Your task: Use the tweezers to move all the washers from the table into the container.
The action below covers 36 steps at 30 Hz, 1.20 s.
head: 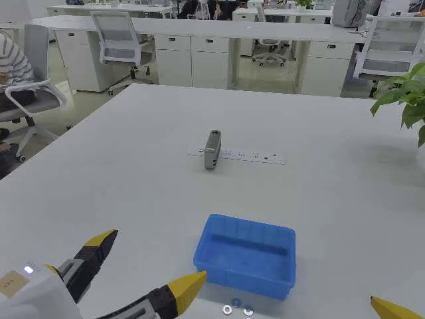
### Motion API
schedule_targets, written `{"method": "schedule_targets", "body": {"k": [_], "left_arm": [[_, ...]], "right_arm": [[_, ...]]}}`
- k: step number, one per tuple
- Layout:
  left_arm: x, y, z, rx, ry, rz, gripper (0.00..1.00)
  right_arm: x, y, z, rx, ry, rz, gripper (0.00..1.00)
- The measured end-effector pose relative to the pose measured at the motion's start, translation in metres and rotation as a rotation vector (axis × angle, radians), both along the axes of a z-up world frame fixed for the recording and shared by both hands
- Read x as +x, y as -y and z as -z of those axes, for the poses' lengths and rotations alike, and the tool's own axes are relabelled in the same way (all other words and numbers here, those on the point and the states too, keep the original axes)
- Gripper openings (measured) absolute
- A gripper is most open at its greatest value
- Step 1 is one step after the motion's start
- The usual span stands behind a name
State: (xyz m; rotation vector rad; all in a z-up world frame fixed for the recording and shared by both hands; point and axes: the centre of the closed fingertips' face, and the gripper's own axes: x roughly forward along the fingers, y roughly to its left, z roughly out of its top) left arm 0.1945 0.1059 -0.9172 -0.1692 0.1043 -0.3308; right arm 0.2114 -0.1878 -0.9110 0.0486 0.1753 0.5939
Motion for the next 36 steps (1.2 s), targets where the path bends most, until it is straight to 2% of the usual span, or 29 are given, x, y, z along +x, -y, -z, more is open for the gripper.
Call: {"method": "schedule_targets", "body": {"k": [16,19,26,29,36], "left_arm": [[-0.0004,-0.0016,-0.0022,-0.002,0.01,-0.005,0.95],[-0.0006,-0.0016,-0.0013,-0.006,0.004,-0.005,0.95],[-0.0007,-0.0021,-0.0034,-0.007,0.014,-0.008,0.95],[-0.001,-0.0021,-0.005,-0.013,0.021,-0.006,0.95],[-0.0006,-0.0022,-0.0033,-0.006,0.014,-0.009,0.95]], "right_arm": [[0.0013,0.0035,0.0041,-0.011,-0.003,0.007,0.69],[0.0014,0.0035,0.0047,-0.012,-0.004,0.006,0.69],[0.002,0.0053,0.0054,-0.008,-0.005,0.011,0.69],[0.0018,0.0049,0.0073,-0.022,-0.006,0.009,0.69],[0.0025,0.0064,0.0094,-0.031,-0.003,0.005,0.69]]}}
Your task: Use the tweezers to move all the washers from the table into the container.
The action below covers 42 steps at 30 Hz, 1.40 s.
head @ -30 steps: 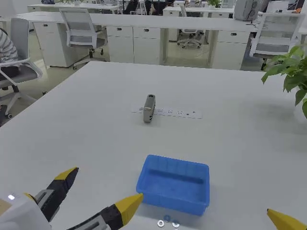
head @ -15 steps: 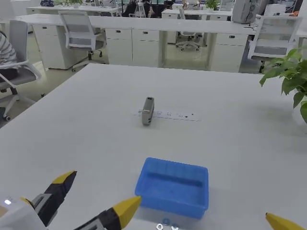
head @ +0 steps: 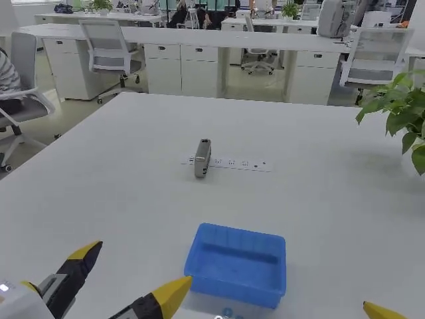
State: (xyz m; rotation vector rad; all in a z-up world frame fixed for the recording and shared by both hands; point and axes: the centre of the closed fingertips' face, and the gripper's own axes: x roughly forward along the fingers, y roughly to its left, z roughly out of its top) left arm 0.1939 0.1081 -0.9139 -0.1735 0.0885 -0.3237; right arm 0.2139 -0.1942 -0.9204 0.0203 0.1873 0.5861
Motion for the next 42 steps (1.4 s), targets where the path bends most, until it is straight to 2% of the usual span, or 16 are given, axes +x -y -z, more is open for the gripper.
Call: {"method": "schedule_targets", "body": {"k": [2,4,6,10,16,19,22,24,29,32,34,38,40,42], "left_arm": [[0.0,0.0,-0.001,-0.001,0.003,-0.001,0.95],[0.0,0.0,-0.004,-0.015,0.02,0.001,0.95],[0.0,-0.001,-0.001,-0.006,0.001,-0.002,0.95],[0.0,0.001,-0.001,-0.006,0.005,0.006,0.95],[0.0,0.006,0.003,0.004,-0.017,0.026,0.95],[-0.001,0.008,0.004,0.022,-0.018,0.034,0.95],[-0.001,0.008,0.001,0.025,-0.006,0.031,0.95],[0.0,0.005,0.002,0.035,-0.012,0.015,0.95],[0.0,0.001,-0.002,0.004,0.003,-0.004,0.94],[0.001,0.002,0.002,0.003,-0.017,-0.001,0.94],[0.001,0.006,0.006,0.03,-0.034,0.017,0.94],[0.0,0.014,0.011,0.078,-0.058,0.045,0.91],[0.0,0.015,0.012,0.093,-0.062,0.045,0.89],[-0.001,0.014,0.014,0.095,-0.075,0.043,0.87]], "right_arm": [[0.0,0.0,0.0,0.001,-0.001,0.0,0.69],[0.0,0.0,0.0,-0.003,0.001,0.0,0.69],[0.0,0.0,0.0,-0.003,0.001,-0.001,0.69],[0.001,0.003,0.001,-0.001,0.0,0.005,0.69],[0.001,0.004,-0.001,0.001,0.008,0.018,0.69],[0.0,0.004,-0.001,0.0,0.009,0.019,0.69],[0.0,0.004,0.0,-0.001,0.008,0.012,0.69],[0.0,0.003,0.001,-0.009,0.007,0.005,0.69],[-0.002,-0.002,0.001,-0.019,0.006,-0.02,0.69],[-0.003,-0.003,0.002,-0.041,0.011,-0.029,0.69],[-0.004,-0.005,0.005,-0.067,0.007,-0.044,0.69],[-0.008,-0.01,0.019,-0.155,-0.036,-0.099,0.69],[-0.012,-0.015,0.025,-0.175,-0.065,-0.137,0.67],[-0.015,-0.02,0.028,-0.192,-0.069,-0.172,0.64]]}}
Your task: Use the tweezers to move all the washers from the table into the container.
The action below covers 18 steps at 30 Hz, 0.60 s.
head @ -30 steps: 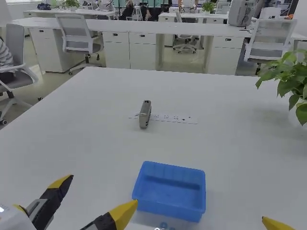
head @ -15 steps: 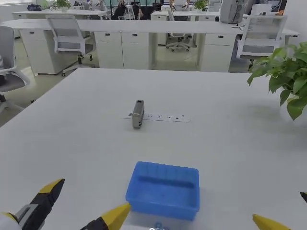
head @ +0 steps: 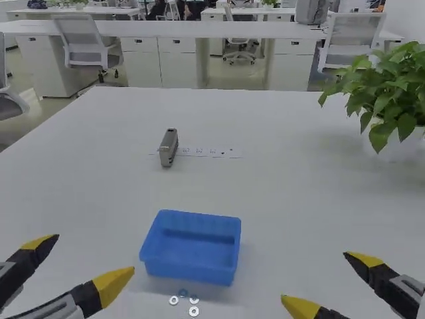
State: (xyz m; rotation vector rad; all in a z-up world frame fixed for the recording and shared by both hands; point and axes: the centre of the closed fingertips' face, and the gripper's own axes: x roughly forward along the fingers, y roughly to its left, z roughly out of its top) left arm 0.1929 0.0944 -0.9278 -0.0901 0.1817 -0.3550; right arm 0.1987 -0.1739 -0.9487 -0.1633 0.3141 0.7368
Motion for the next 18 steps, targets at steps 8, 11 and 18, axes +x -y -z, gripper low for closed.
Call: {"method": "schedule_targets", "body": {"k": [8,11,18], "left_arm": [[-0.004,0.011,0.017,0.039,-0.087,0.062,0.78],[-0.01,0.023,0.03,0.068,-0.163,0.136,0.72],[-0.026,0.048,0.056,0.16,-0.294,0.32,0.54]], "right_arm": [[-0.014,-0.019,0.004,-0.029,-0.01,-0.119,0.56],[-0.016,-0.021,0.004,-0.012,-0.026,-0.134,0.53],[-0.024,-0.029,0.01,0.02,-0.1,-0.182,0.42]]}}
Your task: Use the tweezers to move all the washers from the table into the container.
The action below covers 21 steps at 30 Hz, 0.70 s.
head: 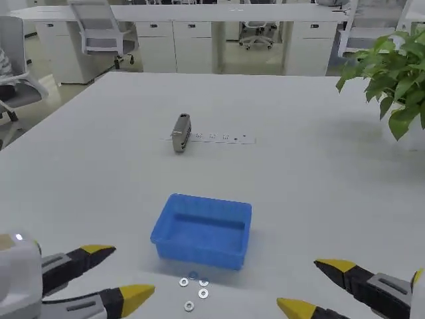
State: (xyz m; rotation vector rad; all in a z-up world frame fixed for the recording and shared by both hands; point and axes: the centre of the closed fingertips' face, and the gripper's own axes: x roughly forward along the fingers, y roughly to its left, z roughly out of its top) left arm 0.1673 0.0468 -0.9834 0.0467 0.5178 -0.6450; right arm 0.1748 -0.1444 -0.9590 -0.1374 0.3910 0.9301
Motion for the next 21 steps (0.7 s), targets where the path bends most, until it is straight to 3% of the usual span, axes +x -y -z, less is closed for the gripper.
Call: {"method": "schedule_targets", "body": {"k": [2,6,7,11,13,17,18,21], "left_arm": [[-0.005,0.003,0.007,0.032,-0.04,0.042,0.47],[-0.013,0.002,0.022,0.107,-0.111,0.114,0.35],[-0.013,0.002,0.024,0.133,-0.11,0.143,0.32],[-0.013,0.008,0.028,0.136,-0.148,0.2,0.26],[-0.014,0.012,0.036,0.156,-0.193,0.26,0.22],[-0.016,0.012,0.057,0.271,-0.23,0.356,0.19],[-0.014,0.013,0.062,0.301,-0.227,0.376,0.17],[-0.016,0.015,0.073,0.35,-0.252,0.437,0.12]], "right_arm": [[-0.004,-0.005,0.003,-0.024,-0.007,-0.03,0.41],[-0.006,-0.013,0.003,-0.023,-0.036,-0.053,0.36],[-0.005,-0.014,0.002,-0.025,-0.035,-0.055,0.35],[-0.005,-0.023,0.001,-0.024,-0.054,-0.071,0.33],[-0.003,-0.027,0.003,-0.027,-0.061,-0.077,0.31],[-0.002,-0.036,0.01,-0.053,-0.074,-0.103,0.27],[-0.003,-0.037,0.012,-0.063,-0.076,-0.108,0.27],[-0.002,-0.041,0.018,-0.08,-0.087,-0.117,0.26]]}}
